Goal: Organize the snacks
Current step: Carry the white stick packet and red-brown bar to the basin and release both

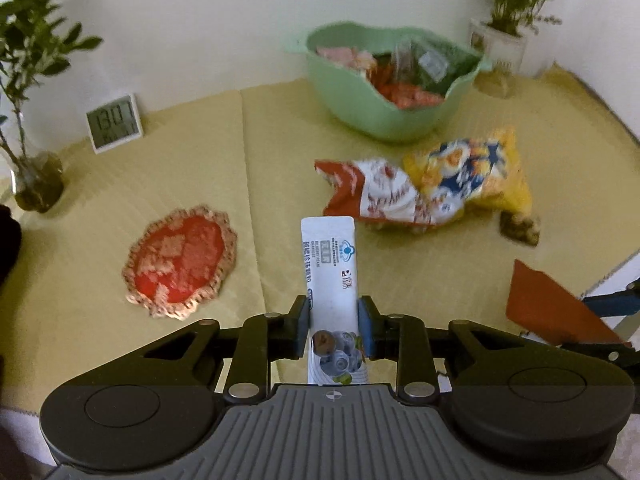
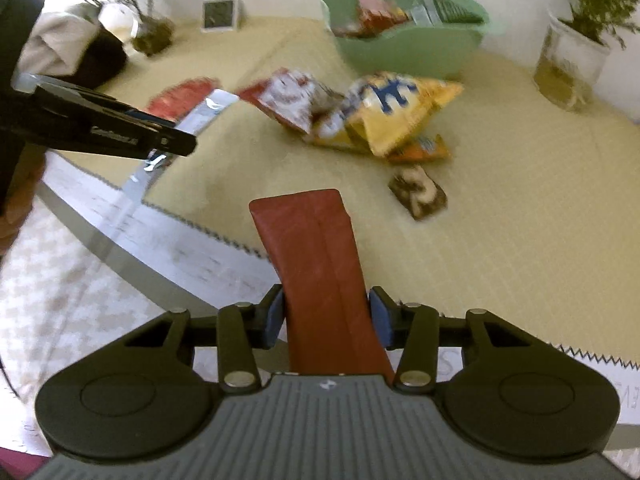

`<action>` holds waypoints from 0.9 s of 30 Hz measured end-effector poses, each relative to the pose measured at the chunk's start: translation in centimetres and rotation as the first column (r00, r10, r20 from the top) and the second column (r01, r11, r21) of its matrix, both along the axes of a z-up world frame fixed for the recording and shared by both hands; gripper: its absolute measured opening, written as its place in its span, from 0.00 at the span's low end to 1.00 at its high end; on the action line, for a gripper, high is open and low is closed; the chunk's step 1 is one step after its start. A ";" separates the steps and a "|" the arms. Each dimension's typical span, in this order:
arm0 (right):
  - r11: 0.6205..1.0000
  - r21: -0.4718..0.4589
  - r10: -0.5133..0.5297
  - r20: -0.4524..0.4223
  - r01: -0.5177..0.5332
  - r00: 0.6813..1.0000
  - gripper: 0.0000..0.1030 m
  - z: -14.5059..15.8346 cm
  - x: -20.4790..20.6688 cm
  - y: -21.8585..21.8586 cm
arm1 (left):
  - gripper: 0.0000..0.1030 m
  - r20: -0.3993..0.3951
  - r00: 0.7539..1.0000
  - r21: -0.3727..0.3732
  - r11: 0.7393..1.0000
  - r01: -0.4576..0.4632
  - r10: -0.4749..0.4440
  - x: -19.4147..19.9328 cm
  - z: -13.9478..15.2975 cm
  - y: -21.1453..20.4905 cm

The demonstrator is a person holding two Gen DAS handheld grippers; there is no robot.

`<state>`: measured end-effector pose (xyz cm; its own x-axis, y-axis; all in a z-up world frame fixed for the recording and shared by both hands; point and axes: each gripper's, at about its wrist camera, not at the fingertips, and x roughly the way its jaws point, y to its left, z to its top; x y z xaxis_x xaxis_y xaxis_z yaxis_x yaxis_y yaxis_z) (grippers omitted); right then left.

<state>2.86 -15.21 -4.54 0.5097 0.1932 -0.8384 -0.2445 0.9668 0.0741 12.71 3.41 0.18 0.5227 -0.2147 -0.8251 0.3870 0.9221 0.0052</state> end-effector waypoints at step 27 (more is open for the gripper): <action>0.849 0.366 -0.444 0.099 0.382 0.891 0.51 8.8 22.2 -7.6 | 0.91 0.125 0.992 -0.138 0.990 0.040 -0.023 19.9 7.5 -10.0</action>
